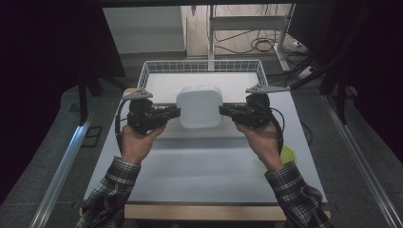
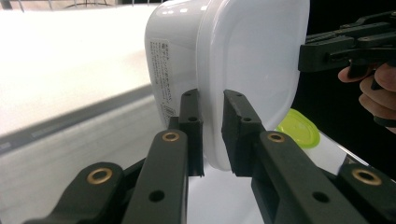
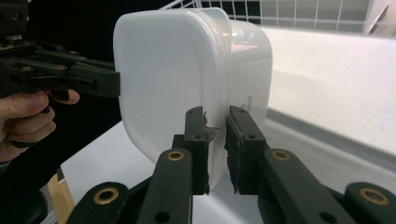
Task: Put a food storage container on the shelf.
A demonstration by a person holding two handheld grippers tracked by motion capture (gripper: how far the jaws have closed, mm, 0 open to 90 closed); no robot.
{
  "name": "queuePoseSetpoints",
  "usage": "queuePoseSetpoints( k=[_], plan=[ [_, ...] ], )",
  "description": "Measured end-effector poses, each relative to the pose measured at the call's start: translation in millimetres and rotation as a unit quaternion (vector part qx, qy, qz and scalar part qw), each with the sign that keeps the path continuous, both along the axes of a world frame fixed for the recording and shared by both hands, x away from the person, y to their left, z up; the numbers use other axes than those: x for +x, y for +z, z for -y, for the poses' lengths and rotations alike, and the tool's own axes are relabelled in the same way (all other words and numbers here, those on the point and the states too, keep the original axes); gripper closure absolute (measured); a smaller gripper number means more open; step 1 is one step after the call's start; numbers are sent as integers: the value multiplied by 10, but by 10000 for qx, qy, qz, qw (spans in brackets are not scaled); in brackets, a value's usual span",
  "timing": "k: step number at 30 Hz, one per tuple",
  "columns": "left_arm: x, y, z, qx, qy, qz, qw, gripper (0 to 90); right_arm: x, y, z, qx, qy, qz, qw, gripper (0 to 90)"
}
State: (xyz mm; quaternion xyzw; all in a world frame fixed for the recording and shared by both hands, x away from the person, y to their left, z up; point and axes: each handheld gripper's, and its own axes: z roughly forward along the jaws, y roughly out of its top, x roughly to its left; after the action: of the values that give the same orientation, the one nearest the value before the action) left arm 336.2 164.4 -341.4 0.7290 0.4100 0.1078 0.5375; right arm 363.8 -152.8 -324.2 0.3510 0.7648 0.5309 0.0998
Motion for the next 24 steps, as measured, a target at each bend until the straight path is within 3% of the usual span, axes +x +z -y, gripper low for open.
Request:
queuePoseSetpoints(
  k=[13,24],
  plan=[
    [246,210,-27,-31,57,61,10000,788,237,164,-24,208,-60,28,9998,792],
    [496,319,-19,-132,108,63,9998,788,461,235,-19,364,-192,-79,9991,791]
  ],
)
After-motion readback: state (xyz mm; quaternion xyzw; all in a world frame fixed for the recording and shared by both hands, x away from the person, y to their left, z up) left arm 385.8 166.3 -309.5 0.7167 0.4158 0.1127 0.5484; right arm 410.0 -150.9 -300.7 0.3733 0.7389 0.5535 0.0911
